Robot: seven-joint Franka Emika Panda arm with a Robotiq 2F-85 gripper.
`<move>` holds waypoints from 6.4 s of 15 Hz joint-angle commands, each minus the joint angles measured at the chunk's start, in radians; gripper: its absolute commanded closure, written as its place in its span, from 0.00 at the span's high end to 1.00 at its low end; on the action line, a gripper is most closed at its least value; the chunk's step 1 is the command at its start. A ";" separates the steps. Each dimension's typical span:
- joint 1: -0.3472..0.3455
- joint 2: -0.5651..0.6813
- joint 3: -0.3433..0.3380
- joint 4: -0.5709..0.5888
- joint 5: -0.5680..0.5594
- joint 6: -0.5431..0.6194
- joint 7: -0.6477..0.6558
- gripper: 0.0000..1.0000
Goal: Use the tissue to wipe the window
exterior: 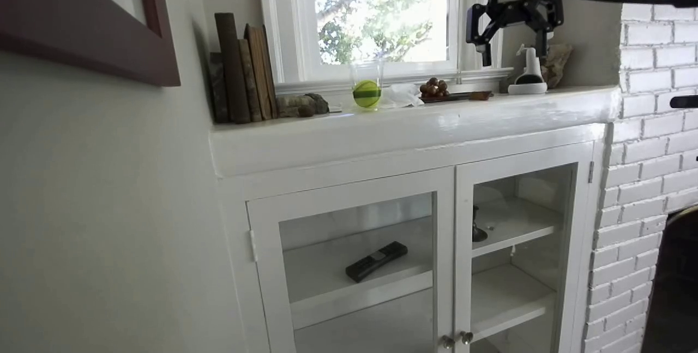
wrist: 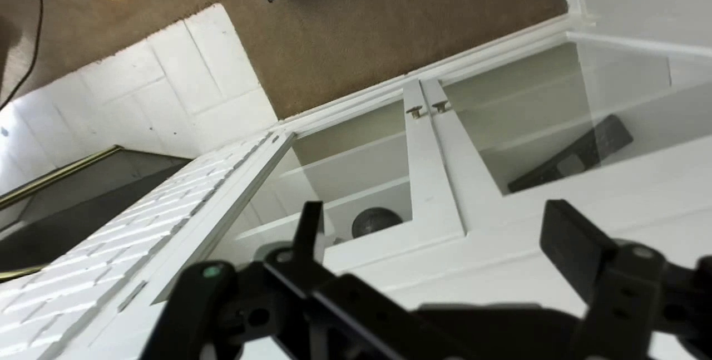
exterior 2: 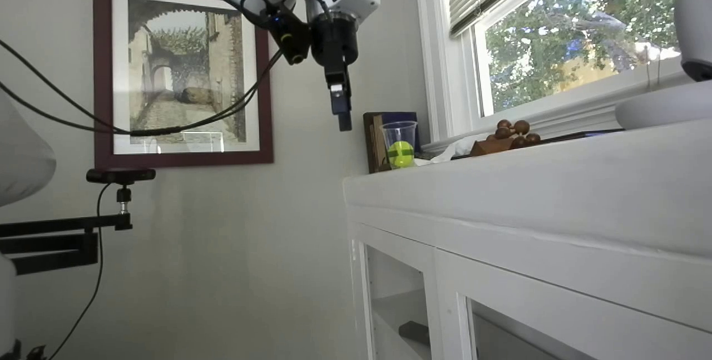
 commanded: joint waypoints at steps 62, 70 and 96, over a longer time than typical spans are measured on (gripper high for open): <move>0.171 0.781 -0.122 0.752 0.111 0.365 0.414 0.61; 0.177 0.788 -0.120 0.777 0.127 0.344 0.420 0.03; 0.231 0.740 -0.206 0.896 -0.389 0.877 0.202 0.00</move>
